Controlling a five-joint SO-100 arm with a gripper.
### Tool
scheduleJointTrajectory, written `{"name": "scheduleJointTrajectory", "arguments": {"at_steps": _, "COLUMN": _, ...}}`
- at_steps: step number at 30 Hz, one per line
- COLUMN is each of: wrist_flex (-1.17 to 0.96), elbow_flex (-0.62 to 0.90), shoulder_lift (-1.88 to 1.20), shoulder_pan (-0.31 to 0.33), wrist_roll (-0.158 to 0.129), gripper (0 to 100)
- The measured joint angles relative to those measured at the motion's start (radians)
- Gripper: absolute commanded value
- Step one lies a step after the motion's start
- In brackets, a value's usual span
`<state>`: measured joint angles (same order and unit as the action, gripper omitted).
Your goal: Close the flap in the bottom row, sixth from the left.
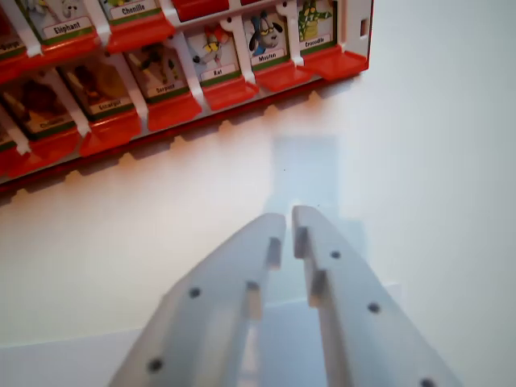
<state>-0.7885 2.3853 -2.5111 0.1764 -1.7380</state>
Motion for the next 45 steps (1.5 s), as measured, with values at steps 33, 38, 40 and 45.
{"name": "scheduleJointTrajectory", "arguments": {"at_steps": 33, "wrist_flex": 0.637, "elbow_flex": 0.172, "shoulder_lift": 0.569, "shoulder_pan": 0.0, "wrist_roll": -0.083, "gripper": 1}}
{"name": "scheduleJointTrajectory", "arguments": {"at_steps": 38, "wrist_flex": 0.683, "elbow_flex": 0.144, "shoulder_lift": 0.632, "shoulder_pan": -0.023, "wrist_roll": -0.081, "gripper": 1}}
{"name": "scheduleJointTrajectory", "arguments": {"at_steps": 40, "wrist_flex": 0.696, "elbow_flex": 0.123, "shoulder_lift": 0.66, "shoulder_pan": -0.031, "wrist_roll": -0.074, "gripper": 1}}
{"name": "scheduleJointTrajectory", "arguments": {"at_steps": 45, "wrist_flex": 0.713, "elbow_flex": 0.058, "shoulder_lift": 0.723, "shoulder_pan": -0.035, "wrist_roll": -0.069, "gripper": 1}}
